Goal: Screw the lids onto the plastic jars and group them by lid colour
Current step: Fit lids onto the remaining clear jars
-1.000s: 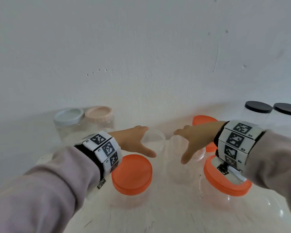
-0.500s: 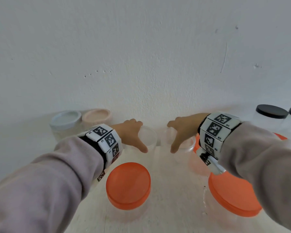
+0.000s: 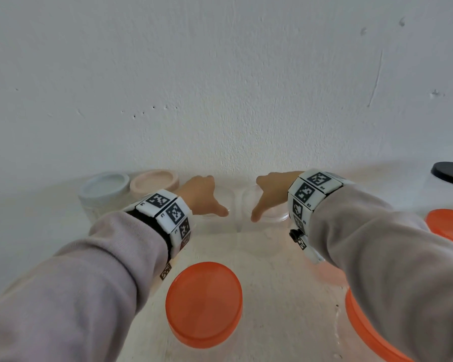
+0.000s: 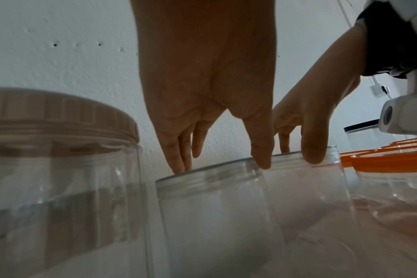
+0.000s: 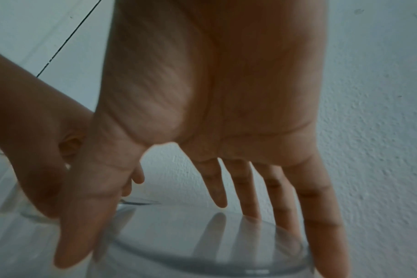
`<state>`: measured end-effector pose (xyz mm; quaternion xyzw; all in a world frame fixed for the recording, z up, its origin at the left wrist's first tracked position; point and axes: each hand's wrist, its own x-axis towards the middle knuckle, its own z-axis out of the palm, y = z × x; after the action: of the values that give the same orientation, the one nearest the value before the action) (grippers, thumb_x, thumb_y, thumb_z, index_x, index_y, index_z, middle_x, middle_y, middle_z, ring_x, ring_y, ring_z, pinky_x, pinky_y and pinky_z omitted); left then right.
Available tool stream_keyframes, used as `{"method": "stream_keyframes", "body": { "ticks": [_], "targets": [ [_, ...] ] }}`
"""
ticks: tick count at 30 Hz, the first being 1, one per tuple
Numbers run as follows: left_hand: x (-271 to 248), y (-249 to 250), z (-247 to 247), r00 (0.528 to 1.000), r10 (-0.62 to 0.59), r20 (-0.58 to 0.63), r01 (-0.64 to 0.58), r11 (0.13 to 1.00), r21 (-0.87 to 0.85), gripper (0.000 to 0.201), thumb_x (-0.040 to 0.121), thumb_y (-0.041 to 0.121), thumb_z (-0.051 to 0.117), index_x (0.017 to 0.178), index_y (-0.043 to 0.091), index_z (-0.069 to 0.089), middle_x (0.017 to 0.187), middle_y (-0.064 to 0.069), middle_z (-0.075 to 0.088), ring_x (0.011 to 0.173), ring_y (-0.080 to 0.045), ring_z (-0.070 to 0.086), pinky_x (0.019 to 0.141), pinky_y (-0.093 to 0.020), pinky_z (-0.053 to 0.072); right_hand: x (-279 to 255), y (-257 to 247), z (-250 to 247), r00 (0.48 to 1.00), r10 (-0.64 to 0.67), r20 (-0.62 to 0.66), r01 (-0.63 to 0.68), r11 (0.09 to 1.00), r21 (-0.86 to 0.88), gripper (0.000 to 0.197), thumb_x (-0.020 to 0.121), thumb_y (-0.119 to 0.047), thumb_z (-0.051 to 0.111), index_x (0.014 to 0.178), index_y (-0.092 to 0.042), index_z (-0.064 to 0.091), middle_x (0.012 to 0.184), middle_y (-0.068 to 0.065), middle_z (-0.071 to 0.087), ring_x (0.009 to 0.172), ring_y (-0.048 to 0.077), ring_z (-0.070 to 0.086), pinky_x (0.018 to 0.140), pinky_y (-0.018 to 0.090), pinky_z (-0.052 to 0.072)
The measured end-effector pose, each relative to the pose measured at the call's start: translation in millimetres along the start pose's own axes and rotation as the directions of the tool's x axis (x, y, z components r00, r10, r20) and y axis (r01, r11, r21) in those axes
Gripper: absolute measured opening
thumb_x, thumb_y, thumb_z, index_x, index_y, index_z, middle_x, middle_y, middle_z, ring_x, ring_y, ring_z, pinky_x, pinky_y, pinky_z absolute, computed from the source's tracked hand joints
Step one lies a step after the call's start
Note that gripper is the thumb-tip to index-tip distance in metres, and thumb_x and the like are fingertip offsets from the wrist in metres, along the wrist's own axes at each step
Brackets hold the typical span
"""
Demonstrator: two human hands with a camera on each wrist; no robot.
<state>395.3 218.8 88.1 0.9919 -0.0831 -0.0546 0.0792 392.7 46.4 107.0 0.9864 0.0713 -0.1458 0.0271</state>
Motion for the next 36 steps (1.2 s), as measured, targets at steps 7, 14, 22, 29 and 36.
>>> {"method": "stream_keyframes", "body": {
  "ticks": [7, 14, 22, 29, 36],
  "targets": [
    [5, -4, 2, 0.999, -0.031, 0.030, 0.030, 0.999, 0.031, 0.087, 0.076, 0.060, 0.068, 0.140, 0.010, 0.037, 0.135, -0.006, 0.047, 0.119, -0.023, 0.049, 0.086, -0.029, 0.039, 8, -7, 0, 1.000, -0.012, -0.011, 0.012, 1.000, 0.015, 0.074, 0.072, -0.059, 0.073, 0.127, -0.020, 0.045, 0.102, -0.005, 0.050, 0.090, 0.016, 0.050, 0.053, 0.026, 0.028],
    [8, -7, 3, 0.998, -0.040, 0.054, 0.039, 0.999, 0.012, 0.083, 0.073, 0.061, 0.070, 0.133, 0.011, 0.043, 0.126, -0.005, 0.052, 0.109, -0.021, 0.052, 0.083, -0.029, 0.041, 12, -8, 2, 0.999, -0.004, -0.041, 0.006, 0.999, 0.048, 0.072, 0.074, -0.056, 0.072, 0.129, -0.018, 0.045, 0.105, -0.002, 0.050, 0.091, 0.018, 0.051, 0.052, 0.026, 0.030],
    [9, -8, 5, 0.998, -0.052, 0.046, 0.054, 0.996, -0.064, 0.081, 0.075, 0.056, 0.072, 0.136, 0.009, 0.045, 0.135, -0.005, 0.051, 0.120, -0.021, 0.049, 0.083, -0.025, 0.035, 15, 0, 4, 0.998, -0.017, -0.067, 0.021, 0.998, 0.054, 0.078, 0.074, -0.056, 0.073, 0.134, -0.018, 0.043, 0.123, 0.001, 0.049, 0.102, 0.019, 0.053, 0.062, 0.026, 0.036],
    [5, -10, 7, 0.999, -0.032, 0.041, 0.036, 0.995, -0.093, 0.083, 0.078, 0.057, 0.068, 0.140, 0.008, 0.042, 0.141, -0.006, 0.046, 0.127, -0.022, 0.046, 0.091, -0.027, 0.036, 15, 3, 6, 0.997, -0.028, -0.068, 0.029, 0.999, 0.014, 0.086, 0.074, -0.059, 0.072, 0.142, -0.021, 0.035, 0.135, 0.002, 0.044, 0.117, 0.023, 0.052, 0.075, 0.033, 0.037],
    [-13, -12, 7, 0.997, 0.080, -0.016, -0.081, 0.993, -0.088, 0.075, 0.086, 0.055, 0.060, 0.143, 0.012, 0.038, 0.145, -0.006, 0.040, 0.129, -0.021, 0.042, 0.099, -0.028, 0.034, 5, -5, 7, 0.991, -0.102, -0.085, 0.102, 0.995, 0.002, 0.081, 0.083, -0.055, 0.065, 0.145, -0.018, 0.031, 0.139, 0.003, 0.045, 0.122, 0.023, 0.050, 0.092, 0.035, 0.041]
  ]
}}
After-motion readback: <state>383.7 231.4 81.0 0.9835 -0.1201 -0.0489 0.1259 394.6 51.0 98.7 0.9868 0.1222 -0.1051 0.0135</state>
